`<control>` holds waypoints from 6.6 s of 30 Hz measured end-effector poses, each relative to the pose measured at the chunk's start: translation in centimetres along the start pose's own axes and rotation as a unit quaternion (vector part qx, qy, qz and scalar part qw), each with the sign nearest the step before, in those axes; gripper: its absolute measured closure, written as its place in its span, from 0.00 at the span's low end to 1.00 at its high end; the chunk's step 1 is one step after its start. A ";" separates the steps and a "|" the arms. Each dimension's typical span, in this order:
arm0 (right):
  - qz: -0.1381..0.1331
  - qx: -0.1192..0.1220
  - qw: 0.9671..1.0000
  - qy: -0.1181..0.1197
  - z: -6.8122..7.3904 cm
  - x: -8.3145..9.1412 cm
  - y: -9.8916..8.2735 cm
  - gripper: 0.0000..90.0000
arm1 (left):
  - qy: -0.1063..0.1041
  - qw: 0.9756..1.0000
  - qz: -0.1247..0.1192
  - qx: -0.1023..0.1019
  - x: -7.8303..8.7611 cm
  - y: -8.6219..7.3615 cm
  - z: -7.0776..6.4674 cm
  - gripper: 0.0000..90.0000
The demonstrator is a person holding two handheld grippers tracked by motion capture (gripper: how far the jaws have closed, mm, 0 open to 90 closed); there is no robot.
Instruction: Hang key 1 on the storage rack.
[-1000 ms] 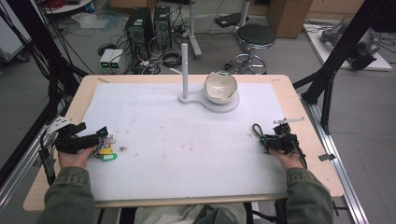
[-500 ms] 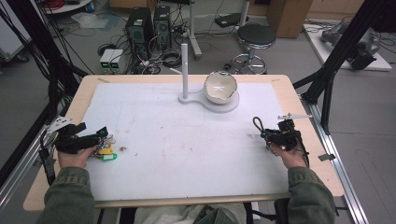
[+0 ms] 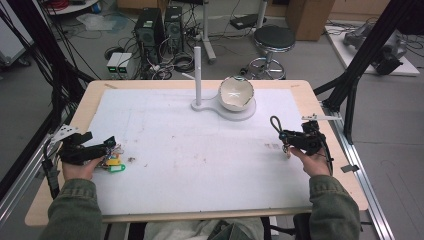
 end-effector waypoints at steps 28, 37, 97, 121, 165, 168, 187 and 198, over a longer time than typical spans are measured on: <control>-0.011 0.025 1.000 0.002 5.2 -0.6 5.7 0.82 | 0.000 1.000 0.002 -0.001 0.0 0.0 -0.1 0.02; 0.003 0.047 0.999 -0.002 6.9 -1.7 6.6 0.82 | -0.001 1.000 0.001 -0.001 0.0 0.0 0.0 0.02; -0.029 0.047 0.998 0.039 16.9 -7.2 15.8 0.82 | -0.006 1.000 0.001 0.000 0.0 0.0 0.0 0.02; -0.016 0.045 0.996 0.082 16.8 -9.2 18.6 0.82 | -0.006 1.000 0.001 -0.001 0.0 -0.1 0.0 0.02; 0.016 0.055 0.995 0.076 14.3 -12.7 18.3 0.17 | -0.008 1.000 0.005 -0.004 -0.2 -0.1 0.0 0.02; 0.015 0.054 0.996 0.069 14.1 -12.1 18.0 0.06 | -0.008 1.000 0.005 -0.003 -0.2 -0.1 0.0 0.02; 0.003 0.074 0.996 0.050 14.6 -7.2 16.7 0.01 | -0.011 1.000 0.004 -0.003 -0.1 -0.1 -0.1 0.02; 0.002 0.072 0.997 0.042 13.6 -5.2 14.8 0.01 | -0.012 1.000 0.003 -0.002 0.0 -0.1 -0.1 0.02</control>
Point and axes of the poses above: each handheld gripper's, and its own axes: x roughly backward along the jaws, y roughly out of its top, z roughly to its left, the point moved 2 cm from there along -x, roughly forward along the jaws, and after that the axes turned 4 degrees about z, right-handed, at the moved point
